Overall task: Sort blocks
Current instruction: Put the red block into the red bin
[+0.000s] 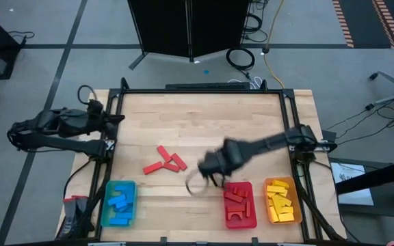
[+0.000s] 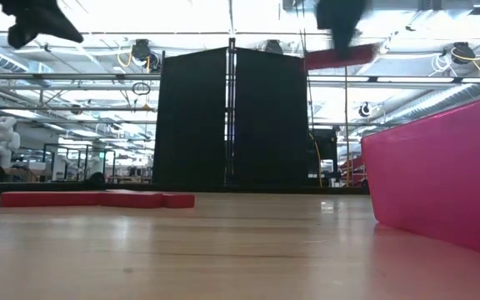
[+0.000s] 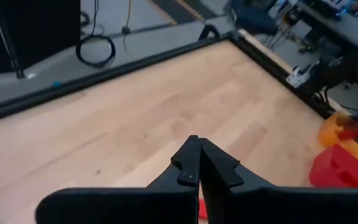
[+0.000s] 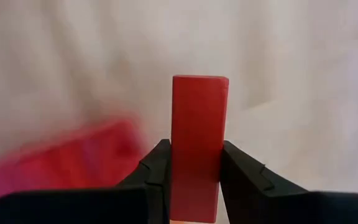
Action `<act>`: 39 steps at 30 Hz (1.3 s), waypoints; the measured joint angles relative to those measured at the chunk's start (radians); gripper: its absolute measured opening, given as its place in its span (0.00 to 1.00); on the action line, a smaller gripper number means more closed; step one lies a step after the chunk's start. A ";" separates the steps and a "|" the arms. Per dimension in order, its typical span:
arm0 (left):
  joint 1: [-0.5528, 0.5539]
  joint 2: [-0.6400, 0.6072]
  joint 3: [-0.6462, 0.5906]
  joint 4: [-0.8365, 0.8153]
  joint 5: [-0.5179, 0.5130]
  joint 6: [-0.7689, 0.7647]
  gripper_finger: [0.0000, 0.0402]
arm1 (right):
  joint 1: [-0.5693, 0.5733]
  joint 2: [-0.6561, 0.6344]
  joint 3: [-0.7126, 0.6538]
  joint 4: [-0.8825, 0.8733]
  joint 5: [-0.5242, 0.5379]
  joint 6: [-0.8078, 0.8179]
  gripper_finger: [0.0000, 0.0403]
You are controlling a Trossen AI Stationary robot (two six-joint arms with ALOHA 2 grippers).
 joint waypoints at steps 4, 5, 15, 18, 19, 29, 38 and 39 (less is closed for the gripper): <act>0.000 -0.122 -0.068 0.035 -0.013 0.044 0.01 | 0.110 -0.078 -0.150 0.018 -0.065 0.114 0.20; 0.000 -0.153 -0.089 0.054 -0.016 0.049 0.01 | 0.135 -0.102 -0.183 0.032 -0.064 0.142 0.20; 0.000 -0.341 -0.376 0.341 0.061 0.168 0.00 | 0.262 -0.199 -0.517 0.462 -0.208 0.254 0.20; 0.000 -0.381 -0.420 0.378 0.085 0.164 0.00 | 0.279 -0.191 -0.585 0.577 -0.244 0.250 0.20; 0.000 -0.394 -0.426 0.376 0.089 0.164 0.00 | 0.282 -0.192 -0.601 0.595 -0.245 0.250 0.20; 0.000 -0.441 -0.467 0.387 0.054 0.140 0.00 | 0.302 -0.193 -0.754 0.629 -0.246 0.284 0.38; 0.000 -0.442 -0.592 0.422 0.101 0.058 0.00 | 0.301 -0.267 -0.707 0.595 -0.204 0.264 0.77; 0.000 -0.442 -0.609 0.431 0.102 0.057 0.00 | 0.300 -0.285 -0.697 0.583 -0.175 0.258 0.77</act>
